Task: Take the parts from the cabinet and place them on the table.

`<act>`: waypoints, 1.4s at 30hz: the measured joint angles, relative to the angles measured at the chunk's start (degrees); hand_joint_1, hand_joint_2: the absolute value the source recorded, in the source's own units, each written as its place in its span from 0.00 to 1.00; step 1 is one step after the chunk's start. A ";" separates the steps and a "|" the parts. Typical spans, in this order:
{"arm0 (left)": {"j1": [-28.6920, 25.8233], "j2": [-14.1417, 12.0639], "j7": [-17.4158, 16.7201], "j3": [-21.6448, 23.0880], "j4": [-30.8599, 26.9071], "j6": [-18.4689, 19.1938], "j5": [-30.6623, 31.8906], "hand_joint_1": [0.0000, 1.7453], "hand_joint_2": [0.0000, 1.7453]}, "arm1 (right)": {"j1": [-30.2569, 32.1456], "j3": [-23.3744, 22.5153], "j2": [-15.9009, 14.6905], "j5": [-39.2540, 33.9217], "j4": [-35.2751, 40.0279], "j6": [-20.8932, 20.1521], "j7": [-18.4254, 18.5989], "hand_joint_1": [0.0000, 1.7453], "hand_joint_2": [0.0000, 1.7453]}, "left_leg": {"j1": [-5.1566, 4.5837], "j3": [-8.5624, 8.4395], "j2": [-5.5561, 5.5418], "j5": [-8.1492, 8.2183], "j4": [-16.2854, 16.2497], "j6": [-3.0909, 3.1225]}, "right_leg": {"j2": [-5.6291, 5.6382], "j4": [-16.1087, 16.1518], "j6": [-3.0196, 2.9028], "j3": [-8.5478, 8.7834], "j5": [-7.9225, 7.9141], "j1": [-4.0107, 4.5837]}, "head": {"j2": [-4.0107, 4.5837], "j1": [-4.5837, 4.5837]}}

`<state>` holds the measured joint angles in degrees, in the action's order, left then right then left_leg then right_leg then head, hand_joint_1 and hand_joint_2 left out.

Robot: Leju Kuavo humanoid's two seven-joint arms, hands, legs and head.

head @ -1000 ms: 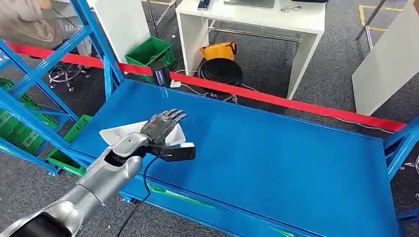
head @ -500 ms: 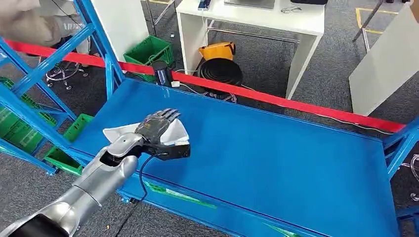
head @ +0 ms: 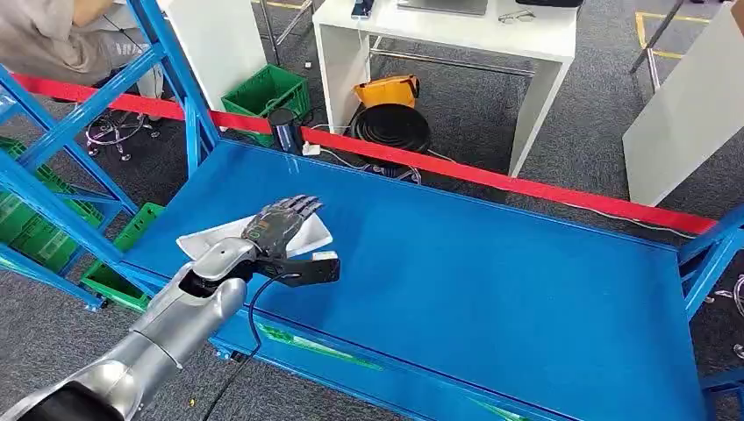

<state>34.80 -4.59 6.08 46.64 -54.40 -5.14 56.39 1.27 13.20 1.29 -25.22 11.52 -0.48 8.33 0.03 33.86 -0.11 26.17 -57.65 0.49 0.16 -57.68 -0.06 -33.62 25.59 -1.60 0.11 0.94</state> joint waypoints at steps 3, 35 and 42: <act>-0.03 -0.04 0.00 0.04 0.00 0.00 0.00 0.00 1.00 | -0.01 0.00 0.07 0.00 0.00 0.00 0.00 0.00 0.00 | 0.39 5.63 0.03 6.57 -12.66 -1.06 | -0.02 -0.05 -0.56 -0.10 0.06 0.05 | 0.00 0.11; -0.30 -0.13 0.00 0.07 0.02 0.00 0.00 0.00 1.00 | 0.01 -0.02 0.07 0.00 0.00 0.00 0.07 0.00 0.00 | 0.45 8.21 0.03 8.27 -18.10 -1.03 | 0.02 -0.09 -0.53 0.04 0.28 0.18 | 0.00 0.07; 0.29 -0.35 -0.02 -0.02 0.07 -0.02 0.00 0.00 1.00 | -0.09 -0.04 0.22 0.00 0.00 0.00 0.07 0.00 0.00 | -0.13 -0.76 0.05 -0.37 0.50 0.92 | 0.26 -0.09 -0.19 -0.03 0.25 0.67 | 0.00 0.11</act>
<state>35.09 -4.94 6.05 46.62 -54.34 -5.16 56.39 1.18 13.16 1.51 -25.22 11.52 -0.48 8.39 -0.10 33.10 -0.07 25.80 -57.16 1.41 0.42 -57.77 -0.26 -33.66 25.83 -0.93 0.11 1.05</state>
